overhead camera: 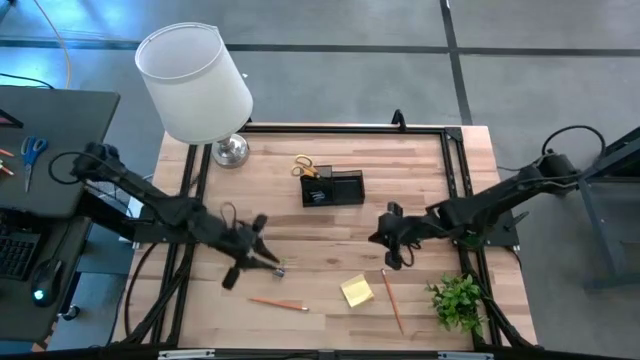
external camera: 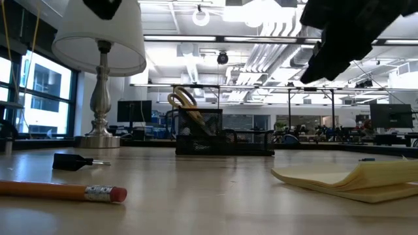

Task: Pick and place office supplies into organizer
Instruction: Put the left orange pencil into the black desk organizer

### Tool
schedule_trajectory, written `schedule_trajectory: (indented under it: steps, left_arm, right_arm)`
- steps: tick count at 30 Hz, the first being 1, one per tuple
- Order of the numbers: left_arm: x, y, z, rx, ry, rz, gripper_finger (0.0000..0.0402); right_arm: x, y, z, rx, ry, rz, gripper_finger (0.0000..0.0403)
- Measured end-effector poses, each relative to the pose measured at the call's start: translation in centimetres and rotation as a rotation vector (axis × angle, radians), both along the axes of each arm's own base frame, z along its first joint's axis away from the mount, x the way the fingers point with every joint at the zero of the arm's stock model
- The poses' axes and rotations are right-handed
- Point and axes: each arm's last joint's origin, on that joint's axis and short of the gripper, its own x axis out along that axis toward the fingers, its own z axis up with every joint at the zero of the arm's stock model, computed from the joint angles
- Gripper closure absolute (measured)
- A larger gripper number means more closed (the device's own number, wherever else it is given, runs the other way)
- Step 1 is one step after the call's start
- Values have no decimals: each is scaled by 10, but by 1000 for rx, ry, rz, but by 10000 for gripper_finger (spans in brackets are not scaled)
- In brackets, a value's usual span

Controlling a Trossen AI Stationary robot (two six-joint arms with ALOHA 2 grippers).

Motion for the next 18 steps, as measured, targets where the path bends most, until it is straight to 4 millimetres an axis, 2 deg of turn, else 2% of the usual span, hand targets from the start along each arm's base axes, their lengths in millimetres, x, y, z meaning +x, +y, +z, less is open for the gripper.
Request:
schedule_trajectory:
  steps: [7,12,18]
  left_arm:
    - [17,-56,-34,149,205,14,327]
    - [32,-87,-58,229,263,42,270]
    - [39,-100,-86,185,413,43,192]
  right_arm:
    - [-7,15,-15,56,-174,73,384]
    - [-7,15,-15,27,-210,63,371]
    - [-5,15,-13,5,-240,38,359]
